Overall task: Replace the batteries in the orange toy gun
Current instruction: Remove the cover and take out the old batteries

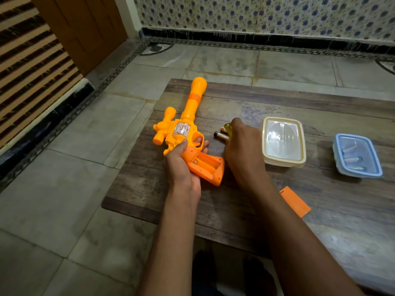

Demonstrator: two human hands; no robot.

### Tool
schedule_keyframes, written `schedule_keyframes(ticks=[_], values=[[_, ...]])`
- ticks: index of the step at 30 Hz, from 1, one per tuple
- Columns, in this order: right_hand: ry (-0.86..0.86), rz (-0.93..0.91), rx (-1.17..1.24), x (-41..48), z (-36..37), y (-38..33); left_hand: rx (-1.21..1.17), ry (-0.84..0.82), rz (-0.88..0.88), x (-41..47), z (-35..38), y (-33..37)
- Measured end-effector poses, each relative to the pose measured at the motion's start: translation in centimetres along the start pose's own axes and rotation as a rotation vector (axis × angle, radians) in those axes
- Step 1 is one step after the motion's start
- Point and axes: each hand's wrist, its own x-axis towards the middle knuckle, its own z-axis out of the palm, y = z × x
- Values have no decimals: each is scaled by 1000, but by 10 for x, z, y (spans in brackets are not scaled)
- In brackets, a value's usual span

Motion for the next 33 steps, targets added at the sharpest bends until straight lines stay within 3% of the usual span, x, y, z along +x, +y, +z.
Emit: schedule_keyframes(ticks=[12,19,27,33], values=[[-45,49,-12,1,-2,-3,110,17,73,3,-1,-4],[18,55,59,1,-3,-5,156,17,100,4,-1,-3],[104,18,182,-12,-10,0,377,-19,450,-5,6,-4],[127,9,223,-12,-10,4,455,-48,499,-8,7,-5]])
